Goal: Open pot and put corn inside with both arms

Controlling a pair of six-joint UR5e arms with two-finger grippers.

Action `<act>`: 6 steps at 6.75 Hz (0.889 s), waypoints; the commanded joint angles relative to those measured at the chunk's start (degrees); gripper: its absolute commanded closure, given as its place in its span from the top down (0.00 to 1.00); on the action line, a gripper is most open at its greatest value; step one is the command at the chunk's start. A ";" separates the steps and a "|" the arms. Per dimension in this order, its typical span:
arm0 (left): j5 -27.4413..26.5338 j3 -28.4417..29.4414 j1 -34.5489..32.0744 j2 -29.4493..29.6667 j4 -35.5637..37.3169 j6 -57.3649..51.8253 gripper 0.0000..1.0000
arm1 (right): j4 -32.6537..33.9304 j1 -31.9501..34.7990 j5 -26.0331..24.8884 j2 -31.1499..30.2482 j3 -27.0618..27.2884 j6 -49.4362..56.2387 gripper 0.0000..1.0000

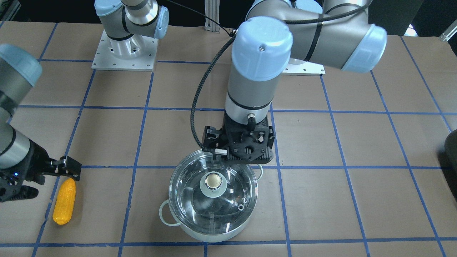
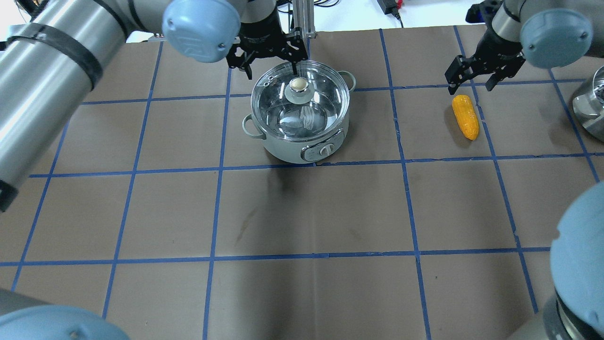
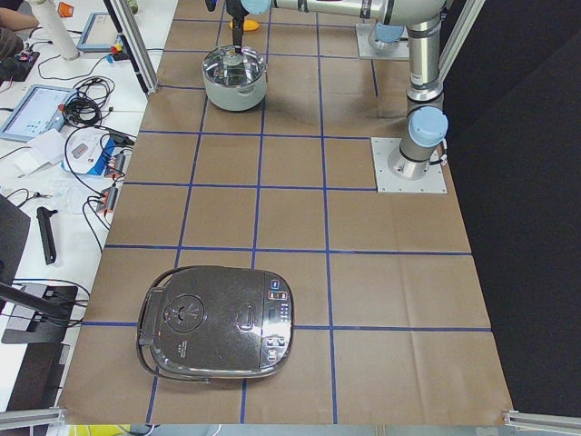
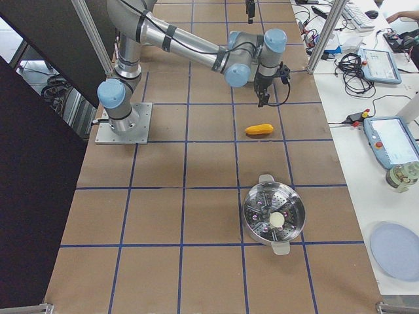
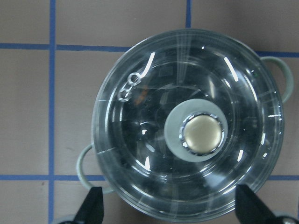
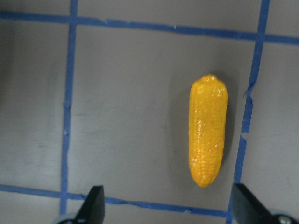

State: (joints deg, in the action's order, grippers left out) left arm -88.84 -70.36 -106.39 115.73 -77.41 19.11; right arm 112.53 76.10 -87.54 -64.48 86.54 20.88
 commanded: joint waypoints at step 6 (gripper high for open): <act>-0.11 0.58 -1.89 7.32 9.29 1.89 0.94 | 15.00 -2.89 -1.06 8.23 6.37 4.52 0.08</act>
State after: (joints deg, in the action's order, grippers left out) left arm -88.67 -69.77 -108.28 123.02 -68.23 21.11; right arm 127.55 73.23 -88.56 -56.24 92.88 25.43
